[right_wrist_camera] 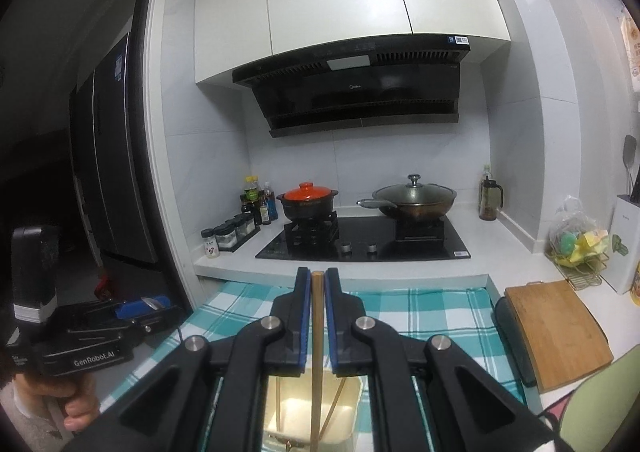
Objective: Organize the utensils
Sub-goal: 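Carry the spoon and chopstick over the cream holder and open both tools to drop them in, then withdraw both open tools from the holder back over the utensils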
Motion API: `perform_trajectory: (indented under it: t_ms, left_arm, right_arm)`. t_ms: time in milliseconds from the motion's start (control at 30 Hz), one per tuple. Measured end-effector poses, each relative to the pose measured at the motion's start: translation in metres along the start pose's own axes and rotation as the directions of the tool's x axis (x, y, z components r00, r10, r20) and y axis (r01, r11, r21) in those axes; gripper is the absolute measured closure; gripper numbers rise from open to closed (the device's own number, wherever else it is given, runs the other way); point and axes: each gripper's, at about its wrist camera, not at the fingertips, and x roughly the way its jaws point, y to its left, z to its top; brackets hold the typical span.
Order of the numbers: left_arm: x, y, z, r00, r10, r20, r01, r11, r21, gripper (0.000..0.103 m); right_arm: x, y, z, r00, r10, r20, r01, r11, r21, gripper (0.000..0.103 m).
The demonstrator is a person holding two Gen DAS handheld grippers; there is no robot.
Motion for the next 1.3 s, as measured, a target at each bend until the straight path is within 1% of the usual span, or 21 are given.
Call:
perform_trajectory:
  t_ms: [100, 200, 367, 500, 700, 900, 933, 967, 1000, 1033, 1067, 1133, 1200, 1233, 1267, 1300]
  left_arm:
    - [0.025, -0.001, 0.001, 1.000, 0.021, -0.001, -0.021, 1.000, 0.014, 0.067]
    - [0.052, 0.000, -0.005, 0.999, 0.034, -0.023, -0.034, 0.999, 0.012, 0.067]
    - [0.095, 0.007, -0.029, 0.994, 0.045, -0.102, -0.047, 0.999, -0.017, 0.067]
    - [0.120, 0.010, -0.049, 0.985, 0.057, -0.164, -0.062, 0.998, -0.024, 0.067]
    - [0.142, 0.009, -0.069, 0.974, 0.066, -0.216, -0.074, 0.997, -0.031, 0.067]
    - [0.153, 0.007, -0.073, 0.964, 0.078, -0.253, -0.084, 0.996, -0.014, 0.065]
    - [0.151, 0.007, -0.072, 0.965, 0.085, -0.247, -0.091, 0.996, -0.015, 0.064]
    - [0.147, 0.008, -0.070, 0.967, 0.092, -0.240, -0.099, 0.995, -0.017, 0.056]
    - [0.141, 0.009, -0.068, 0.968, 0.096, -0.231, -0.104, 0.994, -0.021, 0.047]
    - [0.132, 0.009, -0.064, 0.971, 0.099, -0.219, -0.107, 0.994, -0.025, 0.044]
    - [0.123, 0.010, -0.060, 0.973, 0.099, -0.207, -0.107, 0.994, -0.026, 0.040]
    - [0.098, 0.009, -0.052, 0.980, 0.104, -0.172, -0.107, 0.994, -0.010, 0.029]
    - [0.064, 0.005, -0.047, 0.982, 0.149, -0.114, -0.146, 0.989, 0.033, 0.004]
    - [0.047, 0.003, -0.046, 0.980, 0.182, -0.081, -0.178, 0.982, 0.059, 0.000]
    - [0.028, 0.000, -0.047, 0.976, 0.215, -0.043, -0.211, 0.973, 0.089, 0.000]
    - [0.013, -0.003, -0.050, 0.970, 0.242, -0.023, -0.238, 0.964, 0.117, 0.000]
  right_arm:
    - [0.022, -0.002, 0.005, 1.000, 0.000, 0.027, 0.001, 1.000, -0.018, 0.096]
    - [0.048, -0.009, 0.001, 1.000, 0.006, 0.026, -0.005, 1.000, -0.020, 0.096]
    - [0.087, -0.022, -0.025, 0.998, 0.015, -0.055, -0.015, 1.000, 0.008, 0.096]
    - [0.111, -0.031, -0.053, 0.991, 0.016, -0.134, -0.014, 1.000, 0.016, 0.096]
    - [0.133, -0.036, -0.084, 0.975, 0.019, -0.223, -0.015, 1.000, 0.019, 0.096]
    - [0.148, -0.036, -0.102, 0.960, 0.006, -0.279, 0.003, 1.000, 0.030, 0.095]
    - [0.150, -0.036, -0.103, 0.957, 0.007, -0.291, 0.004, 0.999, 0.036, 0.091]
    - [0.150, -0.038, -0.103, 0.956, 0.005, -0.295, 0.008, 0.999, 0.042, 0.081]
    - [0.148, -0.040, -0.103, 0.957, -0.003, -0.291, 0.018, 0.999, 0.051, 0.075]
    - [0.146, -0.042, -0.101, 0.959, -0.008, -0.283, 0.025, 0.998, 0.058, 0.064]
    - [0.139, -0.044, -0.097, 0.964, -0.017, -0.264, 0.036, 0.997, 0.065, 0.061]
    - [0.126, -0.046, -0.088, 0.970, -0.035, -0.239, 0.052, 0.997, 0.065, 0.061]
    - [0.103, -0.045, -0.075, 0.979, -0.051, -0.198, 0.062, 0.997, 0.051, 0.059]
    - [0.090, -0.044, -0.069, 0.983, -0.061, -0.175, 0.069, 0.997, 0.038, 0.054]
    - [0.072, -0.042, -0.062, 0.987, -0.074, -0.143, 0.077, 0.997, 0.020, 0.046]
    - [0.058, -0.041, -0.057, 0.989, -0.083, -0.119, 0.084, 0.996, 0.008, 0.043]
